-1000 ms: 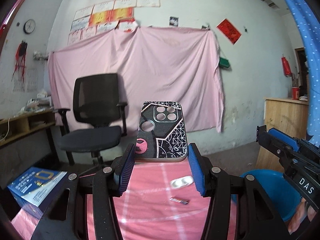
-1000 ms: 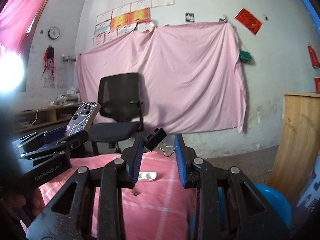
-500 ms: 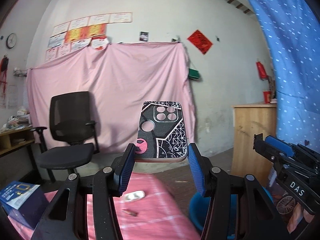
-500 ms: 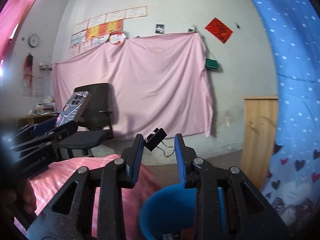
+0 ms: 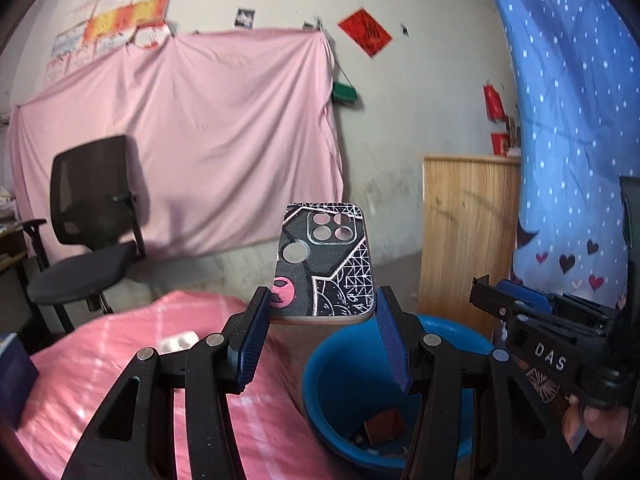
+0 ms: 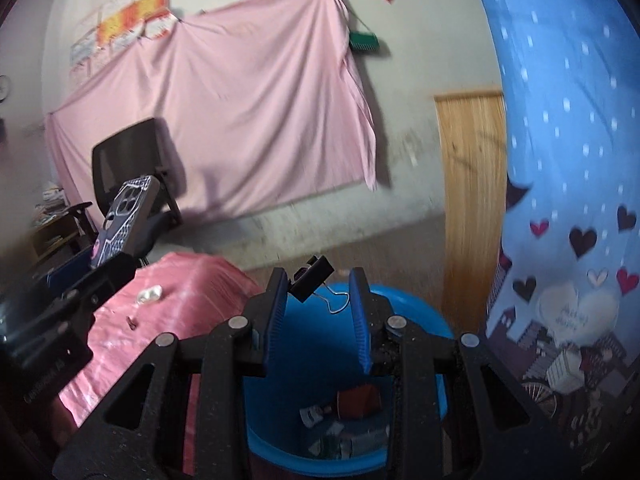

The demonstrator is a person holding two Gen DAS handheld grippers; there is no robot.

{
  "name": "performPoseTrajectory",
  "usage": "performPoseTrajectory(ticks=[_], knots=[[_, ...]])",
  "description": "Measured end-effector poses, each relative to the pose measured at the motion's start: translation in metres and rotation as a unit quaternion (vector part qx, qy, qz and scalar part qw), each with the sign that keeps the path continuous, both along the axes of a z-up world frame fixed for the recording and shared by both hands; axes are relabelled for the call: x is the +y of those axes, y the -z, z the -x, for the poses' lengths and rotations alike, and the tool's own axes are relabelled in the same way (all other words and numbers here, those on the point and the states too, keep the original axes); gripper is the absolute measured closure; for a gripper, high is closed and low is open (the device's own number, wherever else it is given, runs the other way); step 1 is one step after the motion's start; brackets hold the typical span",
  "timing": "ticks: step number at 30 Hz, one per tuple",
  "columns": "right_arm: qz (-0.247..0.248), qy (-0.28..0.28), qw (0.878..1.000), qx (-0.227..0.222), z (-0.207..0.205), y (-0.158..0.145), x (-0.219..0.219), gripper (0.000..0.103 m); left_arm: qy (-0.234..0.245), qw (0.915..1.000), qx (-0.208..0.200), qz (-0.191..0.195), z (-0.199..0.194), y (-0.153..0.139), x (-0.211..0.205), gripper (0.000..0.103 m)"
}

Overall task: Collect trash
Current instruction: 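Open both grippers over the blue bucket to drop the phone case and clip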

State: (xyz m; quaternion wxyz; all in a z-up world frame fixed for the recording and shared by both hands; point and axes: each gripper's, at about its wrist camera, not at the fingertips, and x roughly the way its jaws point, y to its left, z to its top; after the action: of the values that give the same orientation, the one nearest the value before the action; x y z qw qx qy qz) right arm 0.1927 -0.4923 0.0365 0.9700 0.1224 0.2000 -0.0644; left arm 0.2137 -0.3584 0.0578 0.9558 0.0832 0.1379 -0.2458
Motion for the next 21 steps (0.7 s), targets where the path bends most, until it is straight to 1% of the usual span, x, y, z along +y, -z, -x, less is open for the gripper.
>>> performPoseTrajectory(ticks=[6,11,14,16,21], knots=[[-0.031,0.004,0.999,0.044,-0.012,0.015,-0.019,0.058,0.008,0.9986,0.050,-0.016,-0.018,0.022,-0.012,0.056],[-0.036,0.002,0.997,0.065,-0.018,0.021,-0.021,0.058,0.016,0.9952,0.094,-0.021,-0.033,0.035,-0.017,0.056],[-0.038,-0.002,0.996,0.076,-0.022,0.024,-0.021,0.058,0.031,0.9898,0.139,-0.011,-0.044,0.041,-0.016,0.056],[-0.035,-0.003,0.996,0.083,-0.026,0.026,-0.020,0.058,0.040,0.9844,0.171,0.004,-0.053,0.045,-0.015,0.056],[-0.034,-0.008,0.994,0.100,-0.033,0.032,-0.020,0.057,0.047,0.9739,0.220,0.032,-0.067,0.046,-0.009,0.056]])
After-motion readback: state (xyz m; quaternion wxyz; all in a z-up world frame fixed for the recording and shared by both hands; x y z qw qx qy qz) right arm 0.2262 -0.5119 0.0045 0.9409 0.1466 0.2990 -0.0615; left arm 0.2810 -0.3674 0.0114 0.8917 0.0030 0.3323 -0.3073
